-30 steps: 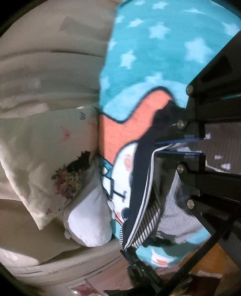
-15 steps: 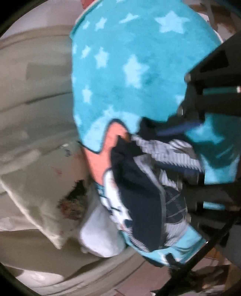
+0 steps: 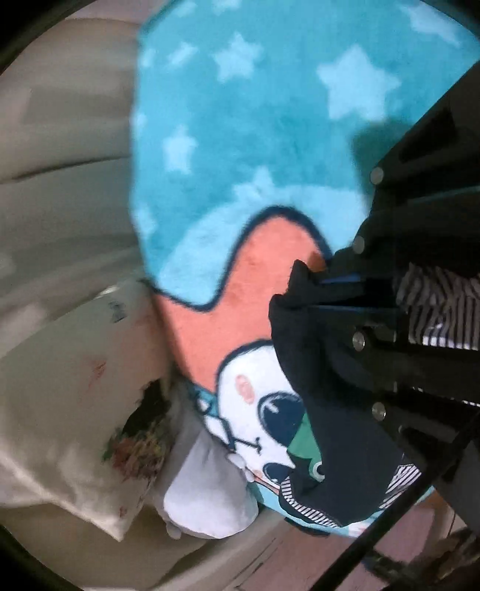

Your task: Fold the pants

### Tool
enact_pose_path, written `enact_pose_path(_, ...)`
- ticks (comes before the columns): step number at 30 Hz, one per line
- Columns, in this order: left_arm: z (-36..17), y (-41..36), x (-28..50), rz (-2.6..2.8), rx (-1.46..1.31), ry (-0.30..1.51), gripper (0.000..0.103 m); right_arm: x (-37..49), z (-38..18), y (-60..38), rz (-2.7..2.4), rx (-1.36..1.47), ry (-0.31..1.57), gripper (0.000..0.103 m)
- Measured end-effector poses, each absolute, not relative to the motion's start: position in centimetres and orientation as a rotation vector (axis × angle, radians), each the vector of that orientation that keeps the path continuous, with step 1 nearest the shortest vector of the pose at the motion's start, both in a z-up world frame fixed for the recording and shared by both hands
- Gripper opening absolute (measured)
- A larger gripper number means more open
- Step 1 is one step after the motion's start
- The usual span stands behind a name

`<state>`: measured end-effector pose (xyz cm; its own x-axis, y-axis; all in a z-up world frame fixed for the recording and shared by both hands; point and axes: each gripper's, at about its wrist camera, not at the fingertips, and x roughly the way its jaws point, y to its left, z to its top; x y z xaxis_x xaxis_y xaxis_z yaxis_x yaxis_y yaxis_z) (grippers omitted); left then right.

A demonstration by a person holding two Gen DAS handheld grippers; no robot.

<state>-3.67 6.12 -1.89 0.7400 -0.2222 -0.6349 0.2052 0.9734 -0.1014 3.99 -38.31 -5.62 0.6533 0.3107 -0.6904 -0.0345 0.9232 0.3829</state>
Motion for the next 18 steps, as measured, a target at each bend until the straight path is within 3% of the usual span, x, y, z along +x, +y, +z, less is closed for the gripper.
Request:
enact_pose_path(5, -1.4, 6.9, -2.5, -0.246, -0.089, 0.693, 0.047, -0.5, -2.9, -39.1, 0.158, 0.367, 0.760, 0.010)
enact_pose_path(11, -1.6, 7.4, -1.9, -0.250, -0.107, 0.702, 0.056, -2.7, -6.1, -40.3, 0.078, 0.376, 0.851, 0.014)
enact_pose_path(13, -1.7, 7.5, -1.5, -0.238, -0.101, 0.709, 0.058, -2.7, -7.2, -40.5, 0.012, 0.355, 0.879, 0.034)
enact_pose_path(15, -1.6, 8.0, -0.9, -0.232, -0.096, 0.708, 0.068, -3.0, -7.4, -41.3, 0.015, 0.408, 0.851, 0.065)
enact_pose_path(16, -1.5, 8.2, -0.6, -0.229, -0.101, 0.706, 0.076, -3.2, -7.2, -41.7, 0.030, 0.447, 0.829, 0.067)
enact_pose_path(18, -1.4, 9.0, 0.7, -0.229, -0.128, 0.702, 0.079, -2.9, -7.0, -42.1, 0.059, 0.492, 0.804, 0.068)
